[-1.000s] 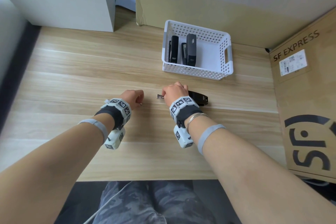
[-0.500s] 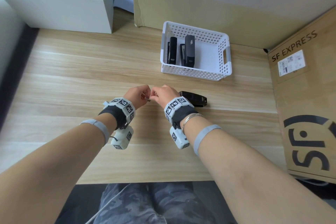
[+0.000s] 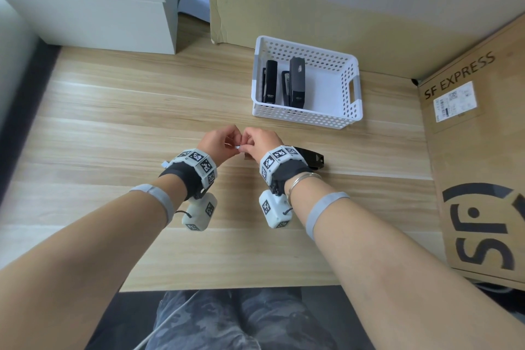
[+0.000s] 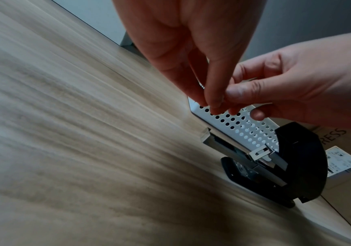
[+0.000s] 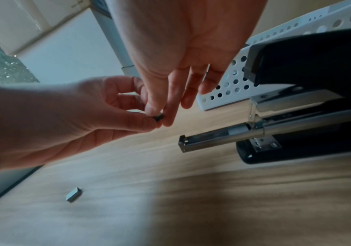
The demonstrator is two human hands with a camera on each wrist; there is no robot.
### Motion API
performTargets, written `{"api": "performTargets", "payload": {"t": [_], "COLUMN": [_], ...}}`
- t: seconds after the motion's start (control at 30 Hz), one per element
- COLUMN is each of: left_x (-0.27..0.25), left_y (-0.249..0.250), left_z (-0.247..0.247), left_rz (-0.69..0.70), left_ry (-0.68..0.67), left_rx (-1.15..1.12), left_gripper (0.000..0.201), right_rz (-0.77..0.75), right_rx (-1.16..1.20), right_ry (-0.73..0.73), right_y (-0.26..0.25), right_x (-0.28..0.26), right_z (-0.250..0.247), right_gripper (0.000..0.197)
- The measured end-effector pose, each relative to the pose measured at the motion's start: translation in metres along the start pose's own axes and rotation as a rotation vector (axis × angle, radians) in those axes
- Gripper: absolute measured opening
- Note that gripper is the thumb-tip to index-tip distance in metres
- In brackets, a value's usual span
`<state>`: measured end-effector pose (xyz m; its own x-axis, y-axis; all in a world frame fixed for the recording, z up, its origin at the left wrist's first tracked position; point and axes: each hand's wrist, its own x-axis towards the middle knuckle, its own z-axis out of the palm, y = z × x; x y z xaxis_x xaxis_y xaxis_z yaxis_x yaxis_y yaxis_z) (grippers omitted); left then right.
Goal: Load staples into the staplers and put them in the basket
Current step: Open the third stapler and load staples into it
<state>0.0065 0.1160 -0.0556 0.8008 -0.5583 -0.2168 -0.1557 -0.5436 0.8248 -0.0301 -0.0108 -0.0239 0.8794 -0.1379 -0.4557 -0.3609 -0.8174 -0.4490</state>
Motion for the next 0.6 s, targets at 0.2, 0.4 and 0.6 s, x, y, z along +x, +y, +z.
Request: {"api": "performTargets", "payload": {"t": [0.2, 0.4, 0.6], "left_x": [0.001, -0.003, -0.002], "left_y": [-0.002, -0.009, -0.012], "left_z": [0.001, 0.002, 0.002], "left_rz": [-0.058, -0.15, -0.148], "left_ry": [-0.005, -0.079, -0.1], "left_rx": [0.067, 0.038, -0.004], "left_gripper": [0.032, 0.042, 0.021], "right_rz": [-0.004, -0.057, -0.05], "right_rx": [-0.195, -0.392, -0.482], "right_ry": [0.024, 0.032, 0.02], "right_y": [0.012, 0.02, 0.026], "right_x": [0.0, -0.004, 0.0], "right_z": [-0.011, -0.008, 0.004], "right_gripper": [0.025, 0.021, 0.018]}}
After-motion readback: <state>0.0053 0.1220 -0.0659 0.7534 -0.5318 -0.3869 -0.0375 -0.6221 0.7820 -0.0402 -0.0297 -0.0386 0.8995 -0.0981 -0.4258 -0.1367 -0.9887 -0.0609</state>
